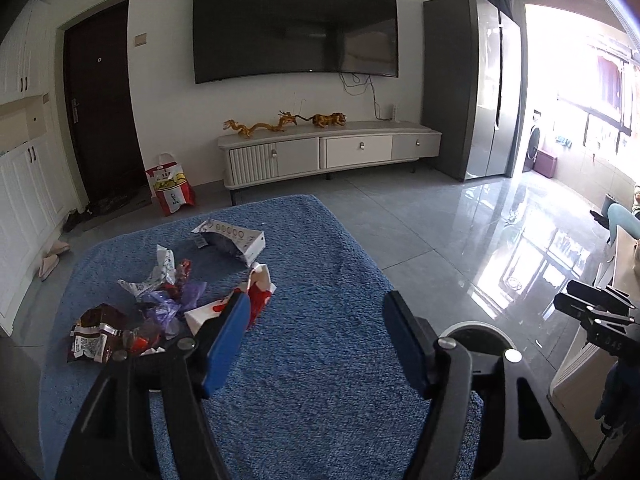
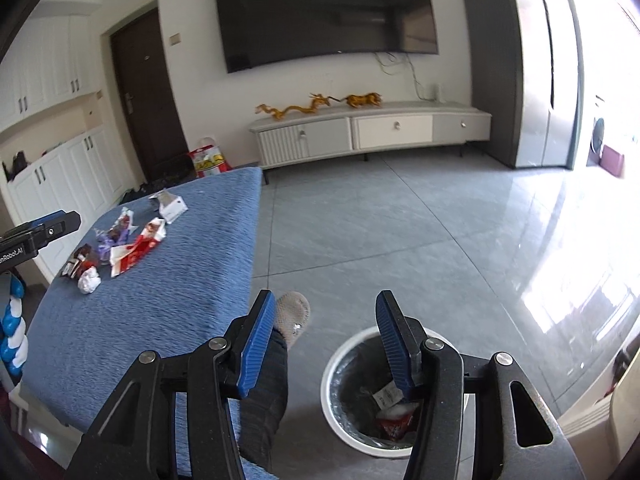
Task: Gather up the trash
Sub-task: 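Move both tools back over the table toward the brown bag, then grasp the brown bag with the left tool while the right tool grasps the red-white wrapper, then carry both wrappers to the white bin and open both tools to drop them, then move both tools back toward the table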
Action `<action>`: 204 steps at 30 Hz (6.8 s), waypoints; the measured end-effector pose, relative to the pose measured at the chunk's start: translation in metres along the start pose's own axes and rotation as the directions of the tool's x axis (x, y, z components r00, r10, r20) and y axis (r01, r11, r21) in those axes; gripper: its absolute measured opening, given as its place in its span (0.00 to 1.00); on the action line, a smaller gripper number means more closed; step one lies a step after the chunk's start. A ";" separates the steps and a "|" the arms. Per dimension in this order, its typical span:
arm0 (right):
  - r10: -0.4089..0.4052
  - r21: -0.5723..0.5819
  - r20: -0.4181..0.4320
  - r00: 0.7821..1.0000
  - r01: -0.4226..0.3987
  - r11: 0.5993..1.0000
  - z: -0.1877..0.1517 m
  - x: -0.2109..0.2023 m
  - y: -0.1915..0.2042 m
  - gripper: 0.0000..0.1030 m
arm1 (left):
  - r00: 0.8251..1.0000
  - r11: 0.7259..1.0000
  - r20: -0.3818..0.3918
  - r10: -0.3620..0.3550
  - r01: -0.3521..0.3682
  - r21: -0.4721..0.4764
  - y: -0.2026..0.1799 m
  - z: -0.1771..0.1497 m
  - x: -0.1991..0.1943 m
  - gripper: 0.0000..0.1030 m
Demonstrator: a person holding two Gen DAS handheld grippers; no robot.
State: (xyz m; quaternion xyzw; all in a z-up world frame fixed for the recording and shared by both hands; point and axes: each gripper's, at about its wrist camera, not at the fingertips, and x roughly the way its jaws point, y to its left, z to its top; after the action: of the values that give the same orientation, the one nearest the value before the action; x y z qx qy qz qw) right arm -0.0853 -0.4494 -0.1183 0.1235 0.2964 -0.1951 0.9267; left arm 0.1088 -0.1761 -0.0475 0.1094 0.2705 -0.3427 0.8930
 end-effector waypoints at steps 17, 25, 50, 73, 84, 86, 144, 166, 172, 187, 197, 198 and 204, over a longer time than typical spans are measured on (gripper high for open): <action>0.112 -0.196 -0.086 0.990 -0.127 0.972 0.040 0.025 0.120 0.50 | 0.993 0.981 0.010 0.116 -0.113 -0.160 0.118 -0.046 -0.023 0.65; 0.201 -0.277 -0.152 0.968 -0.237 0.931 0.053 0.065 0.193 0.50 | 0.979 0.952 -0.074 0.191 -0.203 -0.229 0.211 -0.089 -0.022 0.65; 0.336 -0.147 -0.333 0.881 -0.400 0.904 0.059 0.210 0.263 0.52 | 0.961 0.881 -0.249 -0.116 -0.016 -0.474 0.368 -0.094 0.097 0.65; 0.450 0.227 -0.346 0.823 -0.392 0.891 0.060 0.280 0.247 0.47 | 0.968 0.805 -0.179 -0.174 0.035 -0.592 0.381 -0.101 0.084 0.09; 0.497 0.331 -0.203 0.843 -0.419 0.845 0.064 0.258 0.210 0.29 | 0.993 0.822 -0.069 -0.100 0.043 -0.568 0.366 -0.078 0.015 0.05; 0.491 0.317 -0.178 0.853 -0.422 0.849 0.066 0.243 0.203 0.29 | 0.995 0.830 -0.055 -0.087 0.042 -0.557 0.362 -0.073 0.003 0.05; -0.137 0.269 -0.207 0.969 0.191 0.944 -0.112 0.125 -0.154 0.37 | 0.727 0.860 -0.593 -0.347 0.498 0.108 -0.261 -0.047 0.226 0.18; -0.196 0.232 -0.089 0.976 0.212 0.949 -0.073 0.050 -0.128 0.45 | 0.935 0.919 -0.180 -0.305 0.338 0.203 -0.185 0.005 0.104 0.40; -0.197 0.173 -0.011 0.980 0.195 0.965 -0.043 0.016 -0.098 0.47 | 0.962 0.943 -0.096 -0.254 0.269 0.196 -0.140 0.016 0.062 0.51; -0.033 -0.023 0.071 0.997 0.035 0.999 0.019 -0.003 0.011 0.53 | 0.996 0.998 0.083 -0.025 0.020 0.054 -0.002 0.005 -0.017 0.76; 0.066 -0.131 0.036 0.997 -0.061 0.989 0.038 0.005 0.076 0.53 | 0.996 0.992 0.039 0.082 -0.077 -0.101 0.092 -0.027 -0.023 0.76; 0.072 -0.141 0.030 0.997 -0.068 0.988 0.039 0.008 0.083 0.53 | 0.995 0.990 0.035 0.092 -0.087 -0.111 0.098 -0.030 -0.024 0.76; 0.148 -0.198 -0.005 0.989 -0.146 0.969 0.050 0.022 0.122 0.53 | 0.993 0.972 0.002 0.122 -0.119 -0.202 0.166 -0.059 -0.031 0.76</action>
State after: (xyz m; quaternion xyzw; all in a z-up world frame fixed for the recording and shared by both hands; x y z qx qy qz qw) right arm 0.0088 -0.3642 -0.0777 0.0517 0.2997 -0.0961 0.9478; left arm 0.1771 -0.0132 -0.0772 0.0320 0.2903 -0.2596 0.9205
